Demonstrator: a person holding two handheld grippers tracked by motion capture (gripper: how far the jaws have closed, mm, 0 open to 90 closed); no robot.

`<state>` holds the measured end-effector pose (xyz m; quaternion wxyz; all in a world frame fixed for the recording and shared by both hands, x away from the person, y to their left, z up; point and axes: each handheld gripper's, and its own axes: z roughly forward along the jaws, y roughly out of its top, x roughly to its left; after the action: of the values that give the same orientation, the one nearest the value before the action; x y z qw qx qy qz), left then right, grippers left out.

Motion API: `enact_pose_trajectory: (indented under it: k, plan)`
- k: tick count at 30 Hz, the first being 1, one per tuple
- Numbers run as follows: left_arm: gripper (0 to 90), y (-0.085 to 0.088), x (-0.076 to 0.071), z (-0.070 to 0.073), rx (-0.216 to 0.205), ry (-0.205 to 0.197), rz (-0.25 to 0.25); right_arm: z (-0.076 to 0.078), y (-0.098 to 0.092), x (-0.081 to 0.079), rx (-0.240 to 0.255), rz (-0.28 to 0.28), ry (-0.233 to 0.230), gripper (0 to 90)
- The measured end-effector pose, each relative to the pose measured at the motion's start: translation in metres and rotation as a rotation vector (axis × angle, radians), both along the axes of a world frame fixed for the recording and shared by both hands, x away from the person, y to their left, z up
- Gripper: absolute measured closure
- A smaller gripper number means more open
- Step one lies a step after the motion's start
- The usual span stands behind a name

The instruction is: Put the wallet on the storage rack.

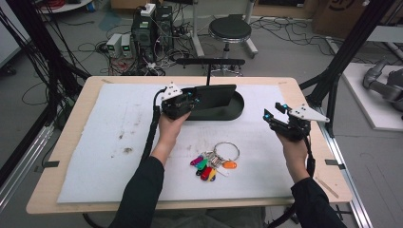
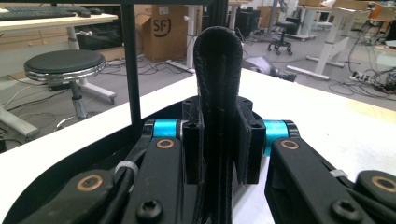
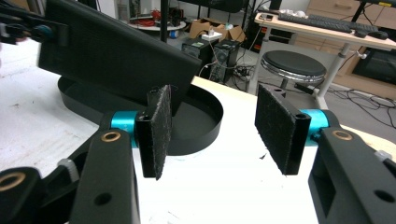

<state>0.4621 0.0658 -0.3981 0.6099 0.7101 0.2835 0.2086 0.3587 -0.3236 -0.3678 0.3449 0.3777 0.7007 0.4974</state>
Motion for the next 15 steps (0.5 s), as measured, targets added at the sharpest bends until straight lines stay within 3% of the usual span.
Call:
enact_pose_trajectory:
  k: [6,10,15]
  plan:
    - [75.6,-0.012,0.011,-0.010,-0.006,0.008,0.004,-0.001,-0.001,0.001,0.004,0.002,0.003,47.3]
    - [75.5,-0.011,0.015,-0.016,-0.007,0.019,0.013,-0.001,-0.002,0.000,0.008,-0.001,0.001,47.5]
    - [75.4,-0.010,0.015,-0.016,0.030,0.004,0.008,-0.001,-0.002,0.001,0.006,-0.002,0.002,47.5]
